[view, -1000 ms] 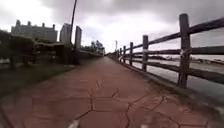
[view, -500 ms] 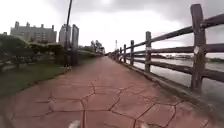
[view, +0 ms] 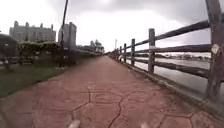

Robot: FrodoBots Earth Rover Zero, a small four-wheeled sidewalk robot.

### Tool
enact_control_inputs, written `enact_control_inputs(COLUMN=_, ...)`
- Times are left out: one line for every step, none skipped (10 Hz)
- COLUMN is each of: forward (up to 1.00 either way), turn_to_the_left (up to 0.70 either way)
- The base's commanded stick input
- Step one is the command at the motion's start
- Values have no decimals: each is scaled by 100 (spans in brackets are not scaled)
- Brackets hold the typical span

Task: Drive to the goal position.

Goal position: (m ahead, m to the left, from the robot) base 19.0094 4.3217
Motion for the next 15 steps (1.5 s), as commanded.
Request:
enact_control_inputs(forward=70, turn_to_the_left=0)
enact_control_inputs(forward=70, turn_to_the_left=0)
enact_control_inputs(forward=70, turn_to_the_left=0)
enact_control_inputs(forward=70, turn_to_the_left=0)
enact_control_inputs(forward=70, turn_to_the_left=0)
enact_control_inputs(forward=70, turn_to_the_left=0)
enact_control_inputs(forward=70, turn_to_the_left=0)
enact_control_inputs(forward=70, turn_to_the_left=0)
enact_control_inputs(forward=70, turn_to_the_left=0)
enact_control_inputs(forward=70, turn_to_the_left=0)
enact_control_inputs(forward=70, turn_to_the_left=0)
enact_control_inputs(forward=70, turn_to_the_left=0)
enact_control_inputs(forward=70, turn_to_the_left=0)
enact_control_inputs(forward=70, turn_to_the_left=0)
enact_control_inputs(forward=70, turn_to_the_left=0)
